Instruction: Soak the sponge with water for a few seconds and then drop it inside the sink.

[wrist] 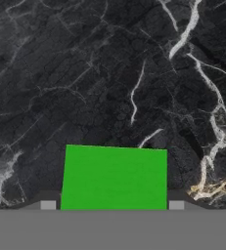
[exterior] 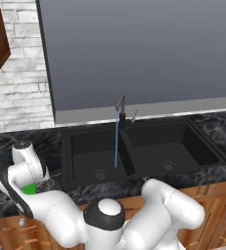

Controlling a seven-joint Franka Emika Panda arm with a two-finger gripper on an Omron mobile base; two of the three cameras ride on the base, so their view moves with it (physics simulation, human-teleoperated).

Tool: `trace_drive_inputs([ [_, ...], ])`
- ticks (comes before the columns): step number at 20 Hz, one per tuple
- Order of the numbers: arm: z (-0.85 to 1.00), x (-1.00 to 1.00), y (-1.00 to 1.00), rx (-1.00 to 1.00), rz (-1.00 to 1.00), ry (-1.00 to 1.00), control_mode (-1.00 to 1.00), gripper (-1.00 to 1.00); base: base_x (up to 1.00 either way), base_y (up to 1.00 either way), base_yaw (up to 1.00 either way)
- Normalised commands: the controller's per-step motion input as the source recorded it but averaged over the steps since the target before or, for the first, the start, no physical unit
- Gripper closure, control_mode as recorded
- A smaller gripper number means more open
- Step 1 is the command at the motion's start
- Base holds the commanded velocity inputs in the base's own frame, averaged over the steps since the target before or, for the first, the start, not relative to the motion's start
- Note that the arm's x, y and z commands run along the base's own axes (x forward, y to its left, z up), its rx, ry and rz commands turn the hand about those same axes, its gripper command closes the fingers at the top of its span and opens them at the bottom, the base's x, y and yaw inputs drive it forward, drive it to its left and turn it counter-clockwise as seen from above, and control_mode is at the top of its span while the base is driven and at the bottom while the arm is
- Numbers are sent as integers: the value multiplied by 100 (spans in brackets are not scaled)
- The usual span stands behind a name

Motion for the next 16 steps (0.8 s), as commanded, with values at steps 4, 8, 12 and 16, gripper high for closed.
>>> trace_drive_inputs([
  [4,-1,0,0,0,0,4,-100,100,0,0,0],
  [8,0,0,0,0,0,7,-100,100,0,0,0],
  [12,14,0,0,0,0,4,-100,100,0,0,0],
  [16,49,9,0,0,0,1,-100,100,0,0,0],
])
